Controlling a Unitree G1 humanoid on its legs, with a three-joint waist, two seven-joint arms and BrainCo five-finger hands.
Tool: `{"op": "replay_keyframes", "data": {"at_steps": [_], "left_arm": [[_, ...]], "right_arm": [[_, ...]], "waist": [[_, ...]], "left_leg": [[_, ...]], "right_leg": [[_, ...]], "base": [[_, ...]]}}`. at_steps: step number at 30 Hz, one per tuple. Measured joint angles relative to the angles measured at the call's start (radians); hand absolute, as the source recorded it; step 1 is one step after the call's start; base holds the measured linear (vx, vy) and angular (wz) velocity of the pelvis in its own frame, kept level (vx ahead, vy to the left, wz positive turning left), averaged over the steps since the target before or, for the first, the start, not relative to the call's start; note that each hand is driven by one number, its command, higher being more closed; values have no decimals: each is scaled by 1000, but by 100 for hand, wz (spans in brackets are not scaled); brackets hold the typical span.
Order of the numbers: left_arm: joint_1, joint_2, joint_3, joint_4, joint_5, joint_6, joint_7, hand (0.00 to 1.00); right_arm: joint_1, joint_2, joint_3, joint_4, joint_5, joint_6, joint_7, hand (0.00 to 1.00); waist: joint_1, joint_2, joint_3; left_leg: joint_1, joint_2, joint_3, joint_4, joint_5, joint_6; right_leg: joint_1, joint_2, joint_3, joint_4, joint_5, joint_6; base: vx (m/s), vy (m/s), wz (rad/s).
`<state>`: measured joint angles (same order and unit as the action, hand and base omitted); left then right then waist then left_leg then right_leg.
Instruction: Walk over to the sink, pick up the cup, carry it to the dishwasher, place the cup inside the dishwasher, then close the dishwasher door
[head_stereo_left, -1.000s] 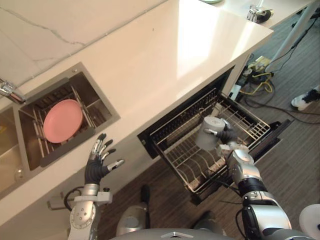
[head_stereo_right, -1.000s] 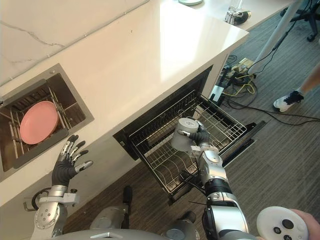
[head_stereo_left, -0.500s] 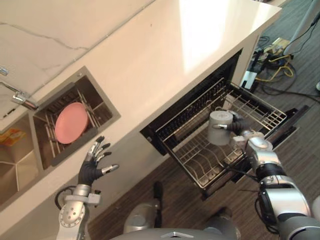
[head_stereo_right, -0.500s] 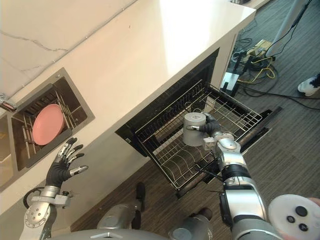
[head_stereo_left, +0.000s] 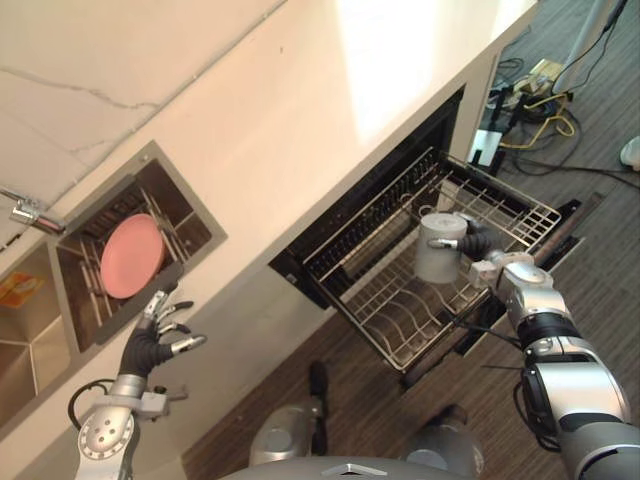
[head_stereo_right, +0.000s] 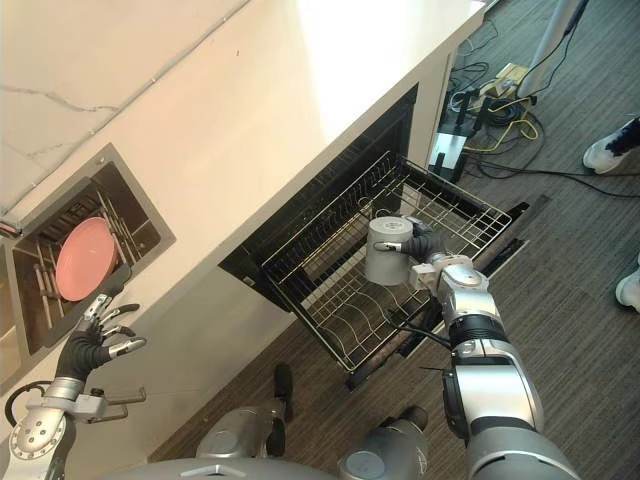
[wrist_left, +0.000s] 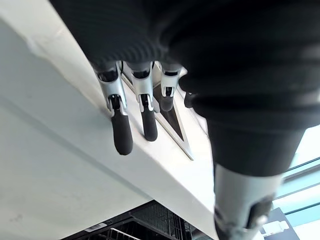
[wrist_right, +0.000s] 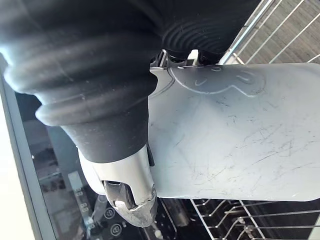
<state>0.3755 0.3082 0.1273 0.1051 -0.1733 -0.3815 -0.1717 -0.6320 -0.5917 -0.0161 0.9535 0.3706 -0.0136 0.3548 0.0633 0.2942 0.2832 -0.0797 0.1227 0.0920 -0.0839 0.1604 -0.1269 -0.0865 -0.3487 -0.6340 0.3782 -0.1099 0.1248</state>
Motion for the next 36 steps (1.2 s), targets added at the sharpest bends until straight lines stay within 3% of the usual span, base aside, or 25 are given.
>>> {"op": "replay_keyframes", "data": {"at_steps": [4,9,16,20,27,29,36], "left_arm": [[-11,0,18,82,-8,-20,59,0],[-55,4,49,191,-21,-46,145,0],[-24,-44,55,172,-20,-87,205,0],[27,-60,70,83,-95,-101,213,0],[36,-191,6,-211,-134,-102,115,0],[32,-221,5,-287,-156,-103,104,0],[32,-274,-15,-416,-196,-98,41,0]], "right_arm": [[14,57,-44,-8,99,-12,-44,100],[181,180,-123,-330,189,-72,-110,100],[351,261,-149,-629,212,-84,-152,100],[442,317,-162,-707,213,-86,-168,100],[553,419,-185,-809,210,-87,-173,100],[560,425,-184,-832,210,-88,-176,100],[580,425,-183,-833,218,-58,-191,100]], "waist": [[-15,-5,3],[-30,-24,6],[-29,-54,-5],[-27,-119,-33],[-46,-242,-69],[-50,-246,-72],[-47,-215,-93]], "left_leg": [[35,7,31,0,-17,-1],[76,36,61,1,-26,-11],[114,42,105,6,-36,-12],[99,39,132,5,-44,-10],[96,23,129,1,-38,6],[97,21,128,1,-37,7],[97,20,127,0,-36,7]], "right_leg": [[21,11,22,-26,2,4],[79,65,30,-117,36,8],[158,115,31,-274,109,16],[164,137,46,-374,169,21],[189,141,35,-432,213,17],[191,141,27,-431,216,16],[194,142,27,-431,216,16]], "base": [[20,-17,-19],[59,-29,-16],[19,-9,-7],[-58,13,-18],[-6,4,1],[4,-1,2],[0,0,0]]}}
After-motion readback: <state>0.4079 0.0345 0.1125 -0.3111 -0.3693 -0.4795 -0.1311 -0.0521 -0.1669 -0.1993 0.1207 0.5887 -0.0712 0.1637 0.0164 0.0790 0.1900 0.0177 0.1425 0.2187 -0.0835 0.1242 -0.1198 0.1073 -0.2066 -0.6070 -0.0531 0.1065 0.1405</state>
